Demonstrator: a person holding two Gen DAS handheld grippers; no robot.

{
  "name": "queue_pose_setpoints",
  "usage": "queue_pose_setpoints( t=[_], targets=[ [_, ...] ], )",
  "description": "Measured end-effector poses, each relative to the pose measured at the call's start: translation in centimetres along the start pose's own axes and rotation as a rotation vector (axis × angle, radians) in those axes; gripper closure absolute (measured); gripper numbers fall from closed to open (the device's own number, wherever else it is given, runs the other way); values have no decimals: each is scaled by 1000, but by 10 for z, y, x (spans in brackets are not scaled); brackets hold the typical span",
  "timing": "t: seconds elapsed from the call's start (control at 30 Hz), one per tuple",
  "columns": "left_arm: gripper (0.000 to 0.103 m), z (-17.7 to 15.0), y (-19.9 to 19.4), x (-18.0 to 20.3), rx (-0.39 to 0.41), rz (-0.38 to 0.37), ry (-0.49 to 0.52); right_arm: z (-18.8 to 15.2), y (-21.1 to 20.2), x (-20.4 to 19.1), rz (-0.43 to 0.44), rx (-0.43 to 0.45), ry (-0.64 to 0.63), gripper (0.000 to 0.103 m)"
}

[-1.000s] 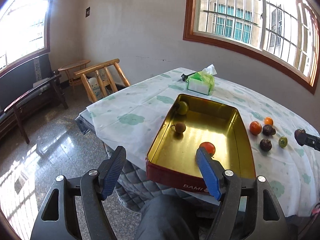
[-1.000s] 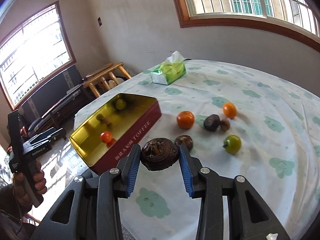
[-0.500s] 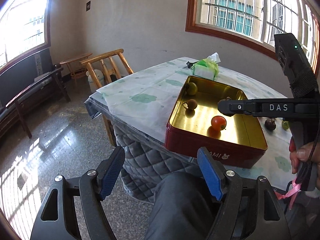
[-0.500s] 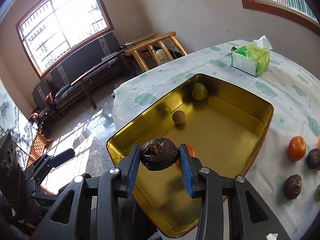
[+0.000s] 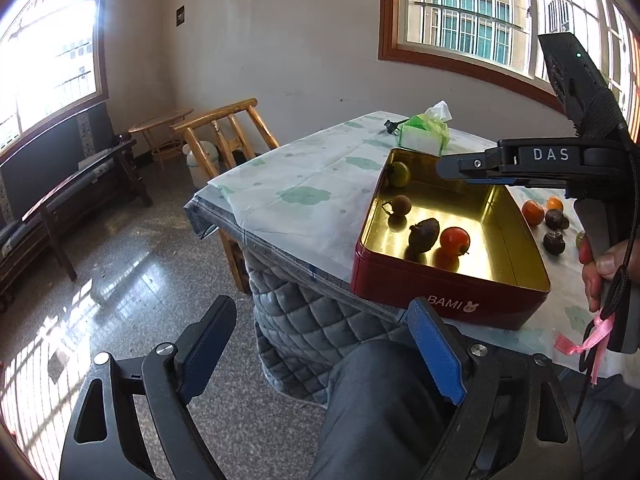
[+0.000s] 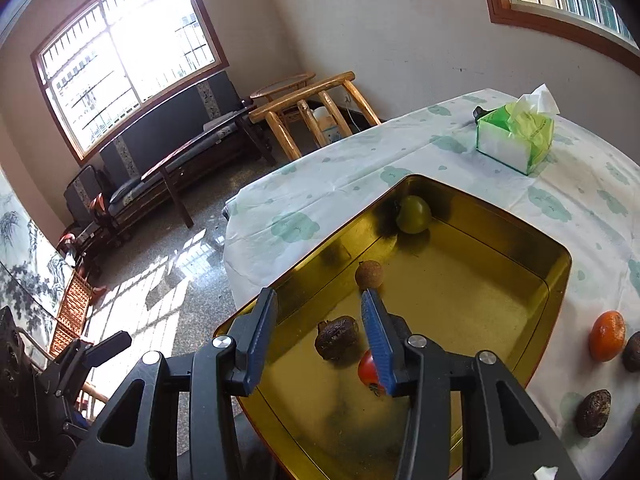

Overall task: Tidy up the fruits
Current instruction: 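Carry the dark fruit into the tin and open the right gripper, then grasp another dark shriveled brown fruit with the left gripper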

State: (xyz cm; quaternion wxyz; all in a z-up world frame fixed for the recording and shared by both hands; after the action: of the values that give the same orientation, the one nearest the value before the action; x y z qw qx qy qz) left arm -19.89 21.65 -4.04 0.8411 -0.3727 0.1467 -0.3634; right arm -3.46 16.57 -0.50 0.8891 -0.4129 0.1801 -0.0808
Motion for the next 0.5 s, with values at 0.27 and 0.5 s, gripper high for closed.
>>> queue_pose_setpoints(
  t=[0.27,0.5],
  targets=[
    [15,11,-22,50,53,-106,251,-75,-90,84,-288,125,105,33],
    [15,36,-40,128,42,-288,464,-188,-170,223,-612,55,363,33]
  ],
)
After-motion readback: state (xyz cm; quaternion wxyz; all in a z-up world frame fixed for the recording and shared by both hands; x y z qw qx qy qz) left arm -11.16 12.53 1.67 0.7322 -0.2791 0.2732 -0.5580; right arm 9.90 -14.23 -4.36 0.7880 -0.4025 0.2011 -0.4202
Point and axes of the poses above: each gripper's, at about its wrist camera, not at the fingertips, and y roughly the way its jaws point, x to its right, z to its top, the point moved 5 cm from there along y, roughly the way its jaws point, and after that the axes turned 8 degrees about -x, right-handed, at the moved point
